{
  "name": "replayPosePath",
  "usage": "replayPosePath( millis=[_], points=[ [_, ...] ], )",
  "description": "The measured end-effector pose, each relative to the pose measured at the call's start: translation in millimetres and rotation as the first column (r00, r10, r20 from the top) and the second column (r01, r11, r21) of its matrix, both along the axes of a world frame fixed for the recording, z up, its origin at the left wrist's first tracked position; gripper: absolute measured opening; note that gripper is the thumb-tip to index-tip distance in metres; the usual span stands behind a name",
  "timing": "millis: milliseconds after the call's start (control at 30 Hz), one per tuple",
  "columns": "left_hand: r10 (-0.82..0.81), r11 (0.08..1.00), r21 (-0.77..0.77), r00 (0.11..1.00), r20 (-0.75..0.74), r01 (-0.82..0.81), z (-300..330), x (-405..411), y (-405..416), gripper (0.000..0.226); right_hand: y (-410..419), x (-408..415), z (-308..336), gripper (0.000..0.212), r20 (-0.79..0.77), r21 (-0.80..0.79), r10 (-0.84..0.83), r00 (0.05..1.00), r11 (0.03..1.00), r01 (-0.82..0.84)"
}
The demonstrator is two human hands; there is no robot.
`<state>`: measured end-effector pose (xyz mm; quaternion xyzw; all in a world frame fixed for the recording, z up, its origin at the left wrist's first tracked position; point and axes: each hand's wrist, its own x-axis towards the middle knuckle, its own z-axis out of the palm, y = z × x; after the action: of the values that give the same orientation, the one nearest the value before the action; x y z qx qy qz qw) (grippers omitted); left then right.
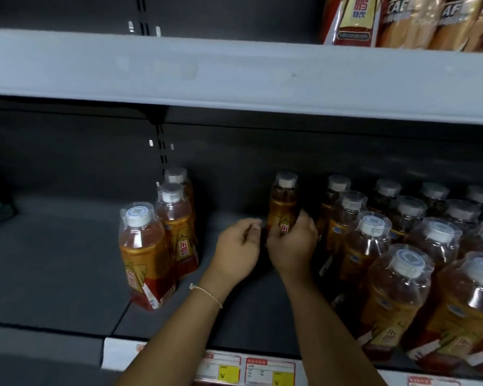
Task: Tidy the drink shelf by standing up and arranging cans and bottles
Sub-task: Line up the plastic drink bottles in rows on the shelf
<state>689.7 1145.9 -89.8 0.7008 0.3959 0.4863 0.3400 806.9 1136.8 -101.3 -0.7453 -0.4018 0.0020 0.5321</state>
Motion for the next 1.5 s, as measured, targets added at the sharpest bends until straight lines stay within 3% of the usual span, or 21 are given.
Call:
replayPosePath(
  millis=[133,267,433,533,633,733,800,867,1000,1200,1500],
  points=[
    [0.057,0.932,0.356,0.997,0.053,-0.072,26.8,-44.4,-33.6,0.020,-10.3,-20.6,22.9,0.041,0.061,0.193,-0.009,0.998,0.981,-0.003],
    [0.082,0.875,0.457,0.980,0.181,-0.157,46.4,-83.9,-54.9,0.024,-15.3,-54.0,31.7,0.032,0.095,0.310,0.121,0.988,0.940,-0.145],
    [0.259,0.680,0.621,0.920,0.295,-0.390,43.0,-136.5,-54.4,0.028,-27.9,-107.0,18.9,0.025,0.107,0.438,0.342,0.934,0.827,-0.353],
    [0.340,0.732,0.478,0.869,0.360,-0.484,24.3,-164.6,-42.8,0.031,-34.6,-133.4,7.7,0.024,0.071,0.432,0.453,0.889,0.789,-0.436],
    [0.439,0.849,0.156,0.838,0.325,-0.505,-2.5,-180.7,-33.0,0.035,-38.3,-149.6,-1.6,0.027,0.036,0.346,0.551,0.834,0.776,-0.528],
    [0.429,0.898,-0.223,0.870,0.242,-0.380,-20.8,-187.9,-29.2,0.030,-40.5,-158.4,-10.2,0.041,-0.013,0.220,0.618,0.786,0.769,-0.600],
    [0.343,0.893,-0.366,0.924,0.172,-0.263,-26.7,-188.7,-33.2,0.049,-40.9,-161.8,-16.9,0.046,-0.039,0.119,0.642,0.766,0.764,-0.634],
    [0.295,0.899,-0.370,0.948,0.118,-0.234,-29.4,-189.8,-40.5,0.058,-41.3,-164.2,-24.2,0.052,-0.064,0.039,0.654,0.754,0.757,-0.652],
    [0.335,0.904,-0.295,0.941,0.039,-0.309,-26.1,-192.1,-48.5,0.055,-45.0,-165.8,-32.8,0.083,-0.133,-0.063,0.685,0.716,0.715,-0.696],
    [0.406,0.891,-0.190,0.911,-0.076,-0.413,-24.6,-186.2,-58.6,0.057,-46.8,-153.2,-36.0,0.079,-0.178,-0.098,0.705,0.686,0.681,-0.726],
    [0.331,0.920,-0.204,0.942,-0.055,-0.336,-31.1,-122.1,-57.8,0.055,-60.9,-92.1,-37.4,0.060,-0.244,-0.041,0.667,0.704,0.718,-0.695]
  ],
)
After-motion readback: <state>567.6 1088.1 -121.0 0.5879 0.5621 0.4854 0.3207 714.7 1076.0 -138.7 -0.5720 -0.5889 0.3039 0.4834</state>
